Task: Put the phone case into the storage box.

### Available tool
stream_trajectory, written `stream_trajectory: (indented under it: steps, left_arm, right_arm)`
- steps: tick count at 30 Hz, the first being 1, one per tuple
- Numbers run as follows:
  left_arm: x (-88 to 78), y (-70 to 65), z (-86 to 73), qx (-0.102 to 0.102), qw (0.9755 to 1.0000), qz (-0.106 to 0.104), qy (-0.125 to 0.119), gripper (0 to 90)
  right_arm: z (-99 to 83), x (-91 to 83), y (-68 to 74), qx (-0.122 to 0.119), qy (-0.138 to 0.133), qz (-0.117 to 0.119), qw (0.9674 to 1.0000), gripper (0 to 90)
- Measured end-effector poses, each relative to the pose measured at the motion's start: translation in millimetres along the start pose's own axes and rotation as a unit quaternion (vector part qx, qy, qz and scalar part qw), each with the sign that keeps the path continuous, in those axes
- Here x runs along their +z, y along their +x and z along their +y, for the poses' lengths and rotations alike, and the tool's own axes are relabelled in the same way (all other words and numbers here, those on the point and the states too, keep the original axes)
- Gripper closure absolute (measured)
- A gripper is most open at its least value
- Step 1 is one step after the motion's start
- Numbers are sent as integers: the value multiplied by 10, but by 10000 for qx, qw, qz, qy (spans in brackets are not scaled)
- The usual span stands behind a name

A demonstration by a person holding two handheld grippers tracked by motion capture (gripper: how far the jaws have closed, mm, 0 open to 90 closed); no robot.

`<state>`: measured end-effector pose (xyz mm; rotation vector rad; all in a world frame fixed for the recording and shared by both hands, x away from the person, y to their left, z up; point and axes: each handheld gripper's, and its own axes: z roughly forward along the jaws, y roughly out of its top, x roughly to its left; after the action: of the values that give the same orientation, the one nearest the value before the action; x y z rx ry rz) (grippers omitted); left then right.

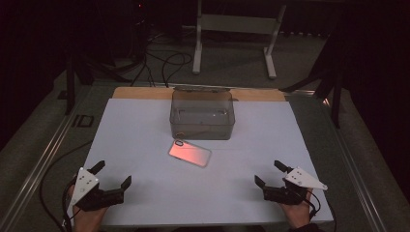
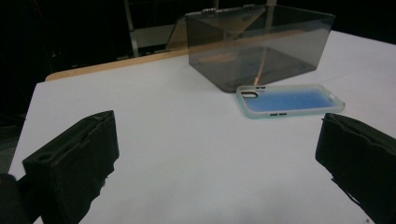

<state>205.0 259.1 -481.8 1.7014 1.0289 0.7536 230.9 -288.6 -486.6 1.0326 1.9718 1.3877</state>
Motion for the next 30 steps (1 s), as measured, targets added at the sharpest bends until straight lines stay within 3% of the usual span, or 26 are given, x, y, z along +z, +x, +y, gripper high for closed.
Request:
stream_trajectory:
  steps: [16,30]
  left_arm:
    - [20,-23,27,-13,9999,88,106,5]
    - [60,-51,132,23,10000,61,-4,5]
  right_arm:
    - [-18,11,1,-2,63,7,10000,81]
    - [-29,35,19,9,72,44,10000,81]
